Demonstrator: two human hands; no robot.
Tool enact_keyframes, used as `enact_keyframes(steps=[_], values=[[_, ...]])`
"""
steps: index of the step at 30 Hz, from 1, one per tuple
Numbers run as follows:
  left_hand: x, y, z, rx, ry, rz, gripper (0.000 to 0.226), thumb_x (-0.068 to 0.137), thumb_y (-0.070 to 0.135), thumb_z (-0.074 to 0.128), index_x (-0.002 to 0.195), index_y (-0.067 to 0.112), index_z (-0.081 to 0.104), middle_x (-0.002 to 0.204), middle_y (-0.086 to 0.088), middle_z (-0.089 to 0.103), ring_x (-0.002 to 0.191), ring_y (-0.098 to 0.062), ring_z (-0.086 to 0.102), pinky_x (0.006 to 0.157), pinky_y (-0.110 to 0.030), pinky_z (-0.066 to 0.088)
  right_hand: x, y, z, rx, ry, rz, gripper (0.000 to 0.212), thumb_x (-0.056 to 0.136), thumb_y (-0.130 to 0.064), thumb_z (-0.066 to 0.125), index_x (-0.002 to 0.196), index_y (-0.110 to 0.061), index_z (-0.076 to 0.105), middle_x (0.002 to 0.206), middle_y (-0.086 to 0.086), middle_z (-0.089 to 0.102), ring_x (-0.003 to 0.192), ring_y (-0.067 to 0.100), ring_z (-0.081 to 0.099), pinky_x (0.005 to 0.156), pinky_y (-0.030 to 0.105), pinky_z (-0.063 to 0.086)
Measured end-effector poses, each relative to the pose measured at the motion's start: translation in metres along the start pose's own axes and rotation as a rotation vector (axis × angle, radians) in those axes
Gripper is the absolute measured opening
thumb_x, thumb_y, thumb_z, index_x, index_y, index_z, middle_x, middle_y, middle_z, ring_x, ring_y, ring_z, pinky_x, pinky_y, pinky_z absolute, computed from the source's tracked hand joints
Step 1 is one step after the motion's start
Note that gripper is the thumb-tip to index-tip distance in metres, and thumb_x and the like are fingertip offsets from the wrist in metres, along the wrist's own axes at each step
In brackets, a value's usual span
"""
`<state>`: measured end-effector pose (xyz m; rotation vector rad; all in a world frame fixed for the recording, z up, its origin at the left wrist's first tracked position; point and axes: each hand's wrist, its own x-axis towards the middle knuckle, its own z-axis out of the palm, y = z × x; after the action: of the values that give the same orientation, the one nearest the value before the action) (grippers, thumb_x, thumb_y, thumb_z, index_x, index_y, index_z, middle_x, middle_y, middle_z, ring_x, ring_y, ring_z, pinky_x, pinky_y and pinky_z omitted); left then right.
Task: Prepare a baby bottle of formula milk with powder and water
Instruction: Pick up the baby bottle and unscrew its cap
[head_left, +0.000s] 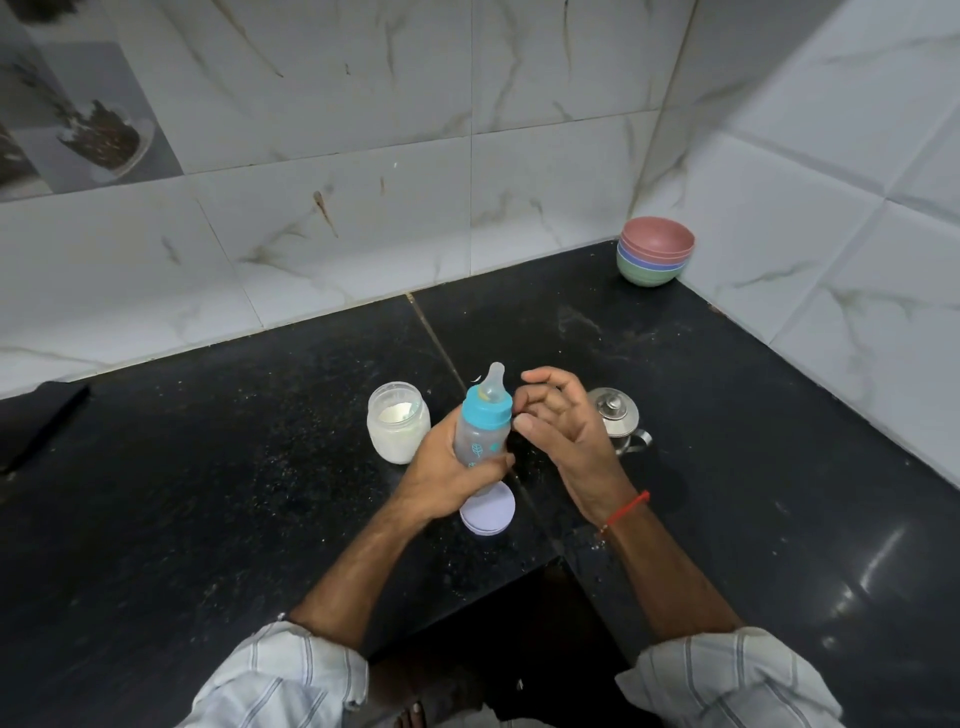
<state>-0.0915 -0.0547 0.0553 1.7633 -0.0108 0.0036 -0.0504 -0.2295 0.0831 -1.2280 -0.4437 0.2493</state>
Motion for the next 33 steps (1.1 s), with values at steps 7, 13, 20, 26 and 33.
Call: enact_keyframes(steps=[7, 13, 20, 26, 33], values=[[-0.001, -0.005, 0.008, 0.116, -0.032, 0.009, 0.049, 0.073, 0.029, 0.080, 0.117, 0.038, 0.062, 0.104, 0.002, 0.074, 0.097, -0.024, 0.074, 0.086, -0.055, 0.061, 0.001, 0.004, 0.010, -0.203, -0.048, -0.029, 0.050, 0.084, -0.007, 0.078, 0.129, -0.016, 0.055, 0.121, 0.011, 0.070, 0.115, 0.023, 0.067, 0.098, 0.038, 0.055], [-0.004, -0.011, 0.004, 0.187, -0.062, -0.003, 0.059, 0.072, 0.036, 0.084, 0.126, 0.032, 0.061, 0.108, 0.006, 0.073, 0.099, -0.016, 0.073, 0.088, -0.045, 0.062, 0.002, 0.004, 0.012, -0.113, -0.086, -0.033, 0.054, 0.090, 0.004, 0.069, 0.137, -0.013, 0.049, 0.122, 0.021, 0.069, 0.112, 0.029, 0.065, 0.096, 0.043, 0.055], [-0.012, -0.026, -0.025, 0.181, 0.183, -0.086, 0.041, 0.081, 0.027, 0.088, 0.114, 0.029, 0.064, 0.103, 0.007, 0.074, 0.094, -0.011, 0.071, 0.076, -0.023, 0.058, 0.014, 0.029, -0.023, -0.502, 0.303, 0.060, 0.068, 0.079, -0.002, 0.083, 0.123, -0.032, 0.041, 0.110, 0.010, 0.055, 0.093, 0.018, 0.059, 0.082, 0.023, 0.052], [-0.019, -0.019, -0.038, 0.207, 0.328, -0.067, 0.046, 0.080, 0.033, 0.088, 0.114, 0.034, 0.057, 0.103, 0.016, 0.069, 0.097, -0.003, 0.066, 0.076, -0.015, 0.050, 0.003, 0.082, -0.047, -0.968, 0.095, 0.277, 0.066, 0.081, -0.011, 0.085, 0.130, -0.024, 0.043, 0.110, 0.005, 0.058, 0.105, 0.021, 0.059, 0.094, 0.028, 0.047], [-0.025, -0.020, -0.040, 0.207, 0.334, -0.066, 0.049, 0.078, 0.039, 0.088, 0.116, 0.036, 0.057, 0.104, 0.017, 0.069, 0.096, 0.001, 0.067, 0.075, -0.011, 0.049, -0.014, 0.119, -0.053, -1.257, 0.152, 0.349, 0.060, 0.087, -0.030, 0.080, 0.136, -0.025, 0.046, 0.135, 0.001, 0.063, 0.124, 0.028, 0.053, 0.101, 0.042, 0.040]])
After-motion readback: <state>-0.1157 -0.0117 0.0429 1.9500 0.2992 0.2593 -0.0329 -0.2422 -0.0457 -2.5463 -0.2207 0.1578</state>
